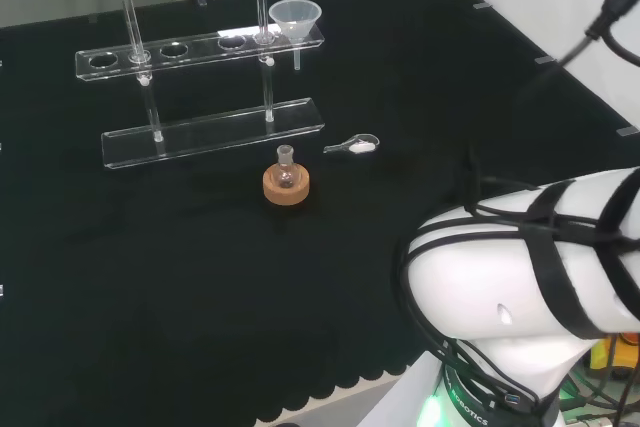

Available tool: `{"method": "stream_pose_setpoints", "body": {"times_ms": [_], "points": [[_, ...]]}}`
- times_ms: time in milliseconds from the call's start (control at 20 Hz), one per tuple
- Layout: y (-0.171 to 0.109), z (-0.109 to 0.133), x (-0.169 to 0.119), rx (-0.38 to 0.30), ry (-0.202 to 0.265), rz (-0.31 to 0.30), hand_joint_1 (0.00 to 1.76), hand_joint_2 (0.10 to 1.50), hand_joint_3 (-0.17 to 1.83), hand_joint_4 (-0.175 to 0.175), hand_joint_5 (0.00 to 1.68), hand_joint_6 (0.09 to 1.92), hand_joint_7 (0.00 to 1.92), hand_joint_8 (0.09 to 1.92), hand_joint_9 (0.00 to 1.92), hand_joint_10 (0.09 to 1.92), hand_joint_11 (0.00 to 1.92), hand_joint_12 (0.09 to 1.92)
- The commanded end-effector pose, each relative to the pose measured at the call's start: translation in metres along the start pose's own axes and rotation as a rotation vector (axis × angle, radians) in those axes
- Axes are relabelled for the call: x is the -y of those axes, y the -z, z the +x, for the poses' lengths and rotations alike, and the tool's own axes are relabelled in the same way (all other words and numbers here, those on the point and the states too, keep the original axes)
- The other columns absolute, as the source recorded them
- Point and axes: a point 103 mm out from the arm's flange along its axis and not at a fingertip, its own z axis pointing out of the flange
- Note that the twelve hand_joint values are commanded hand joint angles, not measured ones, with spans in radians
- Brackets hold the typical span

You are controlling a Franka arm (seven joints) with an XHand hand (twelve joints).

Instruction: Pick up the funnel from the transparent funnel stand.

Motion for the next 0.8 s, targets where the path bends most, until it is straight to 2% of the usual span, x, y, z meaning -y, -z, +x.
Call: {"method": "stream_pose_setpoints", "body": {"times_ms": [50, 150, 300, 500, 800], "points": [[-0.021, -0.01, -0.042, 0.011, -0.041, 0.029, 0.0, 1.16, 0.41, 0.013, 0.23, 0.09, 0.0, 0.49, 0.14, 0.64, 0.01, 1.4], [-0.03, -0.012, -0.059, 0.015, -0.036, 0.039, 0.0, 1.16, 0.41, 0.011, 0.23, 0.09, 0.0, 0.49, 0.14, 0.64, 0.01, 1.4], [-0.045, -0.015, -0.089, 0.029, -0.008, 0.04, 0.0, 1.14, 0.4, 0.009, 0.23, 0.09, 0.01, 0.49, 0.15, 0.64, 0.0, 1.41], [-0.064, -0.02, -0.136, 0.03, 0.034, 0.07, 0.0, 1.13, 0.36, 0.003, 0.23, 0.09, 0.03, 0.53, 0.17, 0.69, 0.0, 1.42], [-0.078, -0.024, -0.185, 0.053, 0.083, 0.109, 0.04, 1.1, 0.32, 0.0, 0.22, 0.09, 0.04, 0.56, 0.18, 0.71, 0.0, 1.43]]}}
